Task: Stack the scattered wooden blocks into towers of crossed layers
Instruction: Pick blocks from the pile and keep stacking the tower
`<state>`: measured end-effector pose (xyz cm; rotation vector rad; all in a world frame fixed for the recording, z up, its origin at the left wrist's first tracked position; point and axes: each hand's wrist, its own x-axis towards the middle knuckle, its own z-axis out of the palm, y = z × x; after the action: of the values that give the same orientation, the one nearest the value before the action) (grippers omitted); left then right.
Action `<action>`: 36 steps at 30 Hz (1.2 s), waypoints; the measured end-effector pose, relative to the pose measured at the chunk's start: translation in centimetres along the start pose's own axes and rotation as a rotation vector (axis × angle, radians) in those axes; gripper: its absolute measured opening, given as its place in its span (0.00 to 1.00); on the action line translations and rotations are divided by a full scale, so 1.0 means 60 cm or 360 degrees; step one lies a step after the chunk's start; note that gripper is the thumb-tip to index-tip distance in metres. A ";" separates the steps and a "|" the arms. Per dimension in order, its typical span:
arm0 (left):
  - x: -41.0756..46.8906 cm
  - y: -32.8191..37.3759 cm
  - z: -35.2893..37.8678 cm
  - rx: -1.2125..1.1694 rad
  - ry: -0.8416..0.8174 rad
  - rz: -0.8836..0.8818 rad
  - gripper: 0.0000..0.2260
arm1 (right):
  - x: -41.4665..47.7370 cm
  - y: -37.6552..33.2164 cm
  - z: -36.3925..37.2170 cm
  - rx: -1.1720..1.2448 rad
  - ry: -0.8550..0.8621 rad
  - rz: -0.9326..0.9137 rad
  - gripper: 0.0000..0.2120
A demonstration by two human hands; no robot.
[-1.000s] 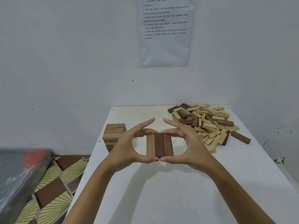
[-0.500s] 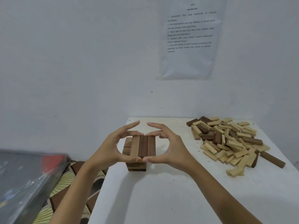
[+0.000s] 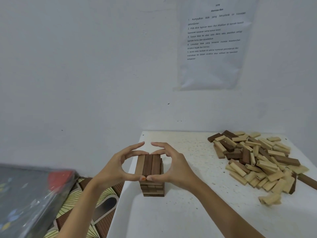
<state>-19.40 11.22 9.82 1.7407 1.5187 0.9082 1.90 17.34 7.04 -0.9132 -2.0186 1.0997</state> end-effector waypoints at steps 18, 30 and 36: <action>0.011 -0.021 0.008 -0.0018 -0.0145 -0.0082 0.38 | 0.001 0.026 0.009 -0.0054 -0.0009 0.0072 0.41; 0.021 -0.030 0.007 0.0073 -0.0256 -0.0101 0.36 | 0.004 0.027 0.010 -0.0118 -0.0100 0.0105 0.44; 0.028 -0.036 0.005 0.0084 -0.0265 -0.0082 0.37 | 0.007 0.026 0.011 -0.0117 -0.0101 0.0110 0.43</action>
<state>-20.17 13.11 8.03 1.7597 1.4831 0.6852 1.57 18.02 5.45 -1.0037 -2.1053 1.1103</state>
